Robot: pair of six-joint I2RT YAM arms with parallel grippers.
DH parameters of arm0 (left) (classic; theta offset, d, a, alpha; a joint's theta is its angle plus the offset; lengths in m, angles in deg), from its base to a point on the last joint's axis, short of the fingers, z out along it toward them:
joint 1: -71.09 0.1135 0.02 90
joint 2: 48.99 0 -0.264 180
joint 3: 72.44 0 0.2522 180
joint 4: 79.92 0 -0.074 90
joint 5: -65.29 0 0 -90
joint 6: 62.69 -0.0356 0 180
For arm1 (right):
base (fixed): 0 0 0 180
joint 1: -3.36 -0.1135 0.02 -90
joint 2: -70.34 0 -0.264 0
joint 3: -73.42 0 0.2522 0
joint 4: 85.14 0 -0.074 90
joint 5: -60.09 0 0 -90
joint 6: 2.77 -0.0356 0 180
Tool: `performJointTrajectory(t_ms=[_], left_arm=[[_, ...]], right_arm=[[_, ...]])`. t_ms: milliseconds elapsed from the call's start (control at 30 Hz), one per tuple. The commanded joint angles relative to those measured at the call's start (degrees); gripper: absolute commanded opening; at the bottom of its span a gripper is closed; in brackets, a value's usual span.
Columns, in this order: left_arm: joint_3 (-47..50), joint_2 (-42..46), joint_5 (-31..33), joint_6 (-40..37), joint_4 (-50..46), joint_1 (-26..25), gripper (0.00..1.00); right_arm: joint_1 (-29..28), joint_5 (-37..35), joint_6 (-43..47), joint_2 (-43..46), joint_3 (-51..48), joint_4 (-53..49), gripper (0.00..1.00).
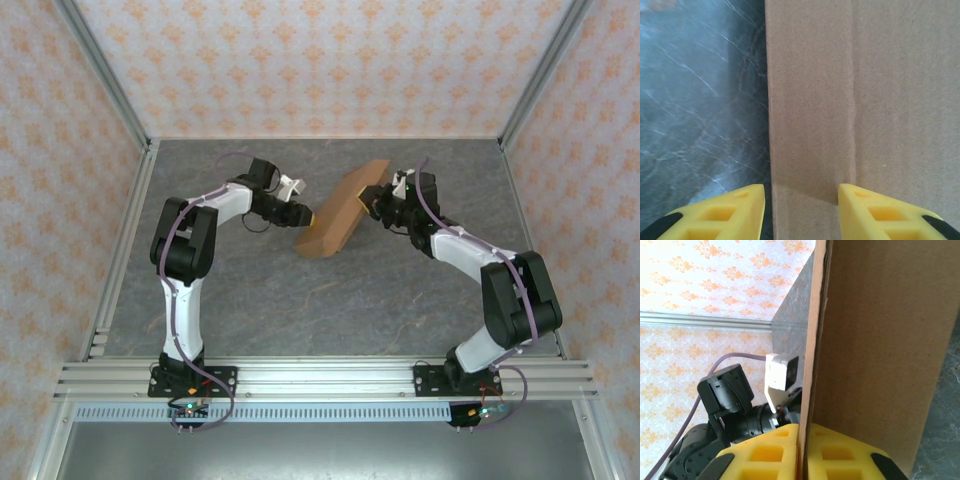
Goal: Fold the paper box
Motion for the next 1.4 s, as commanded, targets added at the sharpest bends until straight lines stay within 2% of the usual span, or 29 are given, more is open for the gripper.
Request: performJointTrajectory(t_ms=[0,533,833,967,1133,1367], left_arm=[[1.5,-3.1,2.4,-2.1,-5.4,-1.8,0.43],[-1.1,-4.2,2.6,-1.8,-6.2,-2.9,0.43],[-0.2,2.1,11.6,2.5,-2.6,-2.7,0.54],[-1.2,3.0,12.2,2.5,-3.7,-2.7,0.55],[-0.1,6.7,19.4,2.9,-3.9,-2.8,0.56],[9.5,23.8,29.7,8.2,2.7,-2.9,0.6]], right_arm=[[-0.6,-2.7,1.3,1.0,1.8,-2.5,0.13],[-3.7,-7.8,0.2,-1.3,5.8,-6.1,0.13],[-5.1,-11.9,-0.9,-2.2,7.7,-8.4,0.15],[-5.7,-13.7,-0.6,-1.8,8.5,-10.0,0.15],[-6.8,-15.1,-0.4,-2.3,9.3,-10.8,0.16],[-7.9,-16.0,-0.4,-4.2,11.8,-11.3,0.19]])
